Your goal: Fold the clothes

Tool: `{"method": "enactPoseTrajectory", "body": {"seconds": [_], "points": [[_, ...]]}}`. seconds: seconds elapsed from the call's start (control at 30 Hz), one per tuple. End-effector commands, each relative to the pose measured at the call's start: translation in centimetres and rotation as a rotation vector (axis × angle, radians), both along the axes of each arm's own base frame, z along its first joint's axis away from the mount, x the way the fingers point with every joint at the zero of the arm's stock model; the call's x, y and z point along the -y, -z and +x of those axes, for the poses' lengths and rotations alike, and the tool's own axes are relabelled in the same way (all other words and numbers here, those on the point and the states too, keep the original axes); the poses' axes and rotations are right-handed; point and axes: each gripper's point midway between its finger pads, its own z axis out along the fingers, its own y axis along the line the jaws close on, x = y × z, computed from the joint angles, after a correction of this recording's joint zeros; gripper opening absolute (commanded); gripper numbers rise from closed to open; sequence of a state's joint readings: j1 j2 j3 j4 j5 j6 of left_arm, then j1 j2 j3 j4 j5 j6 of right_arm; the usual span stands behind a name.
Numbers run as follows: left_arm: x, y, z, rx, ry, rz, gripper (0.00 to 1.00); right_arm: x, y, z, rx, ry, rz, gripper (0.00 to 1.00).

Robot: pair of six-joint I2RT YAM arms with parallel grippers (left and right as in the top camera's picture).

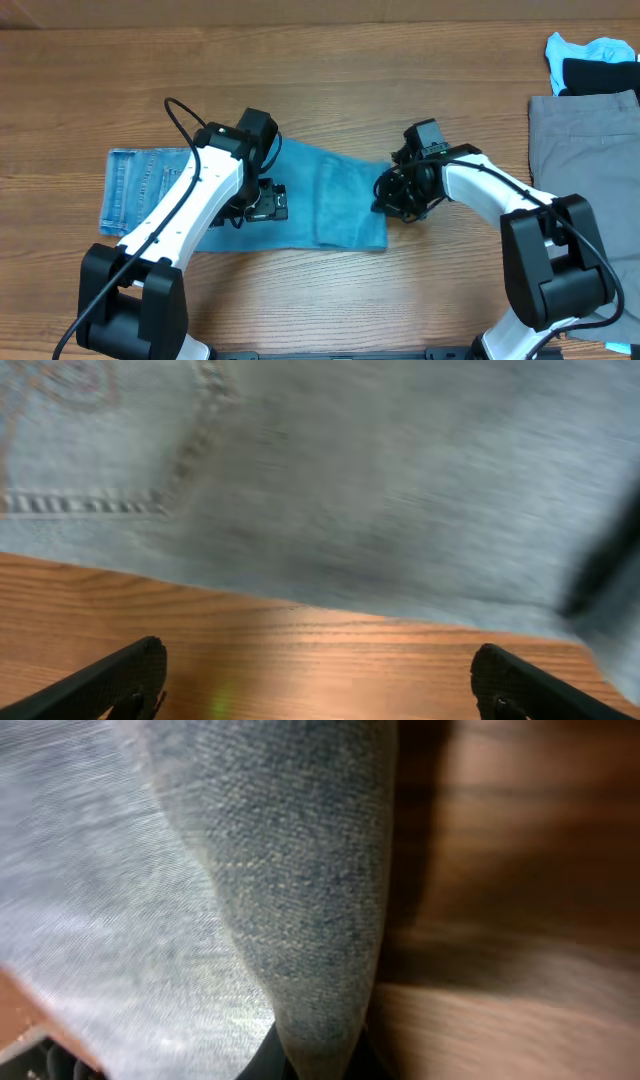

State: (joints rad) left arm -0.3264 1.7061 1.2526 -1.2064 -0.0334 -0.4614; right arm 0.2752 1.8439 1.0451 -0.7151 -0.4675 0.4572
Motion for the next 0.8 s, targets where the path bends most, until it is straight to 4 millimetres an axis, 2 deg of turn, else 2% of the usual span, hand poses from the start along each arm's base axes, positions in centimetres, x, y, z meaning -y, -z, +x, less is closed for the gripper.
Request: {"method": "enactPoseTrajectory", "body": {"seconds": [0.0,0.17,0.27,0.4,0.5,0.77], "points": [[-0.1,0.9,-0.3,-0.013,-0.002,-0.006,1.0,4.6,-0.8,0.6,0.044,0.085,-0.182,0.04],[0.3,1.5,-0.2,-0.007,-0.004,-0.027,1.0,7.7,-4.7,1.0,0.136,0.146,-0.272,0.04],[0.5,1.6,0.1,0.005,-0.004,-0.039,1.0,8.5,-7.9,1.4,0.216,0.166,-0.302,0.04],[0.9,1.6,0.3,0.013,-0.005,-0.058,1.0,8.4,-11.0,1.9,0.29,0.18,-0.29,0.04],[1.1,1.6,0.4,0.018,-0.005,-0.073,1.0,7.8,-11.5,2.1,0.318,0.167,-0.281,0.04],[1.4,1.6,0.3,0.011,-0.006,-0.087,1.0,4.8,-10.5,3.1,0.337,0.133,-0.255,0.04]]}}
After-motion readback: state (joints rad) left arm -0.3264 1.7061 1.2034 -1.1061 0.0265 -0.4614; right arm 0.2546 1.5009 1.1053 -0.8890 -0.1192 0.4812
